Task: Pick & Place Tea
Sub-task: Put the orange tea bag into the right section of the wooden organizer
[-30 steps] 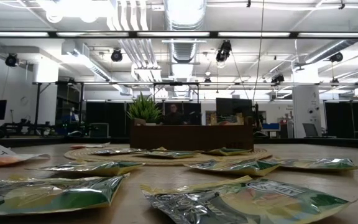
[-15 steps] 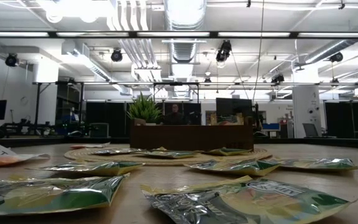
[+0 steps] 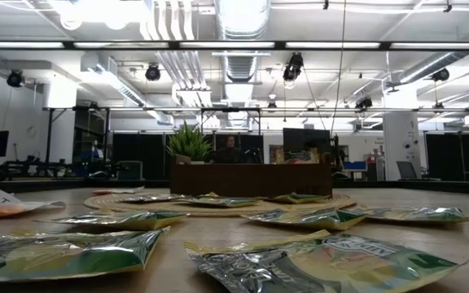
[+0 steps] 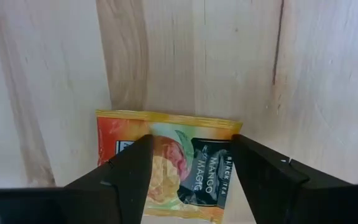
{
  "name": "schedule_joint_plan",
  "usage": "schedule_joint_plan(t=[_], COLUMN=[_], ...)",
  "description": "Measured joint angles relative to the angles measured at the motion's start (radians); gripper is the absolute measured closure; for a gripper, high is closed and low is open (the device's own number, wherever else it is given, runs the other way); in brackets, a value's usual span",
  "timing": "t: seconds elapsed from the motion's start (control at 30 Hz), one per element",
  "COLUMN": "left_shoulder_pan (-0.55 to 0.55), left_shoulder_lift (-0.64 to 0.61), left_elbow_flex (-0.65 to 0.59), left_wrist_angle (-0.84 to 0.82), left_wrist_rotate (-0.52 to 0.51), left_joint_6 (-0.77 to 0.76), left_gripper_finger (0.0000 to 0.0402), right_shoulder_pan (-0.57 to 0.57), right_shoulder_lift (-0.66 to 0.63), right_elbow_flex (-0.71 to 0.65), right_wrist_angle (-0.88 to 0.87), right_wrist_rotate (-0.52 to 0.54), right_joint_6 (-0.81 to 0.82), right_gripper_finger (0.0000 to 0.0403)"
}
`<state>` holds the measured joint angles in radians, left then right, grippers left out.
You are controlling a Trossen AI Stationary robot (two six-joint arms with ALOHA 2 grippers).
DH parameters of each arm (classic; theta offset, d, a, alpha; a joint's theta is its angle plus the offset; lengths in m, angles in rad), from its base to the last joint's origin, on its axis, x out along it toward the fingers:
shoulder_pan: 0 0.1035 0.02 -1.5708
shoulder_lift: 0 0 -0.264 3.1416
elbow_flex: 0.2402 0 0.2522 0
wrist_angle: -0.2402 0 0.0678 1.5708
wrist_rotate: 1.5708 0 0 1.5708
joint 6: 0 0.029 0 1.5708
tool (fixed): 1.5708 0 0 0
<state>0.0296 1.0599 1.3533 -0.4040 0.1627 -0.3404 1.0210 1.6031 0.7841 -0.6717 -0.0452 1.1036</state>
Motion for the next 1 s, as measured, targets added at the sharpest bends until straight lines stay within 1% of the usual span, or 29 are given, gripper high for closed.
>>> schedule_joint_plan(t=[0.1, 0.37, 0.53, 1.0], left_shoulder_pan=[0.000, 0.000, 0.000, 0.000], left_shoulder_lift=[0.000, 0.001, 0.001, 0.001], left_elbow_flex=[0.000, 0.000, 0.000, 0.000], left_wrist_angle=[0.000, 0.000, -0.001, -0.003], left_wrist_rotate=[0.000, 0.000, 0.000, 0.000], left_joint_6=[-0.001, 0.002, 0.002, 0.003], left_gripper_finger=[0.0213, 0.0213, 0.0213, 0.0213], right_shoulder_pan=[0.000, 0.000, 0.000, 0.002], right_shoulder_lift=[-0.004, -0.100, -0.123, -0.043], right_elbow_flex=[-0.001, -0.006, -0.008, -0.035], right_wrist_angle=[0.000, -0.022, -0.039, -0.046], right_wrist_rotate=[0.000, 0.019, 0.020, 0.031], right_joint_6=[0.009, 0.075, 0.089, 0.054], right_gripper_finger=[0.0186, 0.0188, 0.0188, 0.0188])
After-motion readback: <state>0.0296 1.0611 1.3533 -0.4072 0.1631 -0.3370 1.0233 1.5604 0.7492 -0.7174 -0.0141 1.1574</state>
